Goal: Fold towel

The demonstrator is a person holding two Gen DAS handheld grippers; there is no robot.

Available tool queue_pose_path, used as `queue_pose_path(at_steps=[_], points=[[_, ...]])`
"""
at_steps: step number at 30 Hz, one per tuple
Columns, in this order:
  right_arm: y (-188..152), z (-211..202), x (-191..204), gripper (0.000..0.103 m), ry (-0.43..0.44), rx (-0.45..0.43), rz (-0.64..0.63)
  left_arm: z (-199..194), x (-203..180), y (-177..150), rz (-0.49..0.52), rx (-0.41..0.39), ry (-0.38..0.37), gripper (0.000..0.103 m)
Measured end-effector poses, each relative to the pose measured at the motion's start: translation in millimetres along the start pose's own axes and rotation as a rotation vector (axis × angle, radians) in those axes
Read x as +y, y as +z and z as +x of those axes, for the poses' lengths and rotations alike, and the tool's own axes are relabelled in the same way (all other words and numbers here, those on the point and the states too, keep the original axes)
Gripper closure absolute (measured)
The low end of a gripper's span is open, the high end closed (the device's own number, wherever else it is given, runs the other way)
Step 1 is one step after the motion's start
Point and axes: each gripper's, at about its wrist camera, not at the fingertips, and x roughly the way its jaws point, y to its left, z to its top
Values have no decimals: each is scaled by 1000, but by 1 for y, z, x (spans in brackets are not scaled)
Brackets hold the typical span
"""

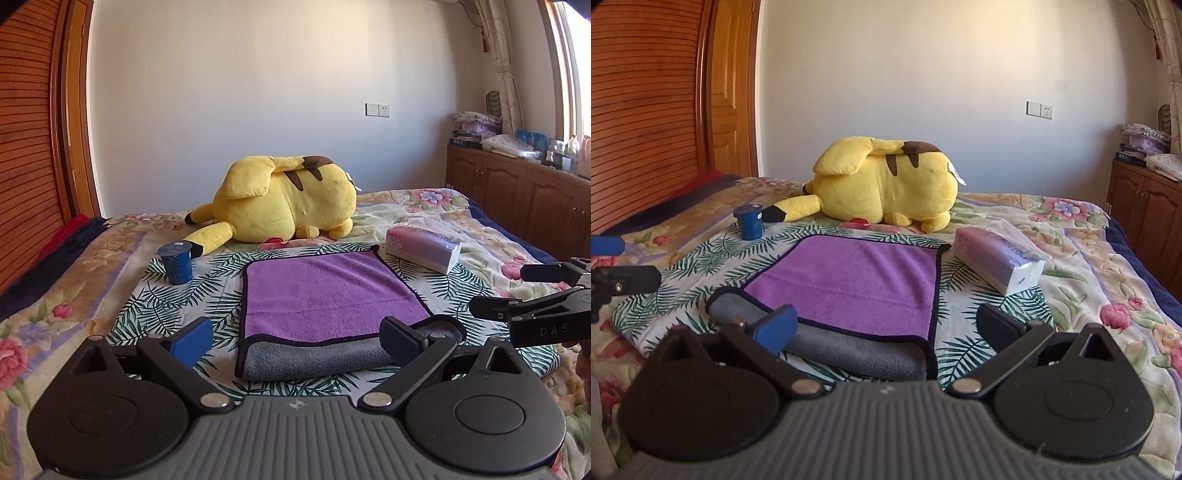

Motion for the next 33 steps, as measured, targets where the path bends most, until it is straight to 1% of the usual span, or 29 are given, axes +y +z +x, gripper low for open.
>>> queue_pose_path(at_steps=[6, 7, 8, 9, 21, 25, 30, 33], points=[[1, 13, 1, 1, 28, 23, -9, 14, 3, 3, 11, 20, -6, 27], [1, 15, 1, 3, 32, 29, -9, 18, 4, 3, 15, 25, -5, 27], [2, 18, 0, 8, 37, 37, -8, 21, 5, 3, 18, 30, -5, 27], [2, 20, 0, 9, 41, 45, -7, 24, 5, 4, 22, 36, -5, 28], [4, 53, -15, 16, 52, 106, 26, 65, 16, 2, 54, 95, 8, 34], [3, 64, -19, 19, 53, 130, 28, 80, 20, 0, 66, 119, 4, 39], [2, 77, -22, 20, 52, 159, 22, 95, 25, -2, 58, 144, -1, 39], [0, 85, -25, 23, 55, 173, 18, 105, 29, -5, 44, 164, -3, 39]])
